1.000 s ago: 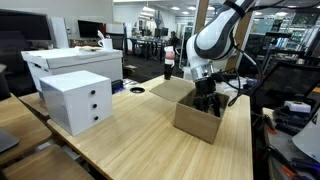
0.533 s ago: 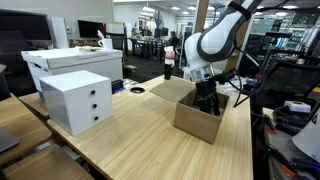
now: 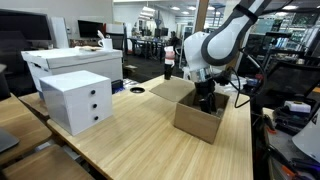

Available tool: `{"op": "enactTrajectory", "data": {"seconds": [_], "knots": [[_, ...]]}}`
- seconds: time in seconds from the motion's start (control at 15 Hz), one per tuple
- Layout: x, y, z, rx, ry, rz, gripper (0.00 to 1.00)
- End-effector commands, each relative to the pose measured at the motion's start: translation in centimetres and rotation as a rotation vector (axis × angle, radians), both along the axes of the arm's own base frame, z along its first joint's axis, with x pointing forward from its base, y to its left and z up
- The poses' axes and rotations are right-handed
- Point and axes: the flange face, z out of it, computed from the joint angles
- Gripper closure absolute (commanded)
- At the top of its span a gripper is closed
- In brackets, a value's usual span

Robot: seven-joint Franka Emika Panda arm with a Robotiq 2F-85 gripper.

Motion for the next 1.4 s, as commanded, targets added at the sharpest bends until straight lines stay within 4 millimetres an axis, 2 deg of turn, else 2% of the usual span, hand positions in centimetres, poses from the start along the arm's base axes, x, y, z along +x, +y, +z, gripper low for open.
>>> {"op": "enactTrajectory", "data": {"seconds": [0.0,0.4,1.33], "knots": [[-0.4,-0.8,0.9,-0.039,-0.044,0.036,0.0],[-0.2,-2.2,1.0,-0.064,-0.054,0.046,0.0],[-1.0,-3.9,0.6,-0.118,-0.081,0.07,0.0]]}}
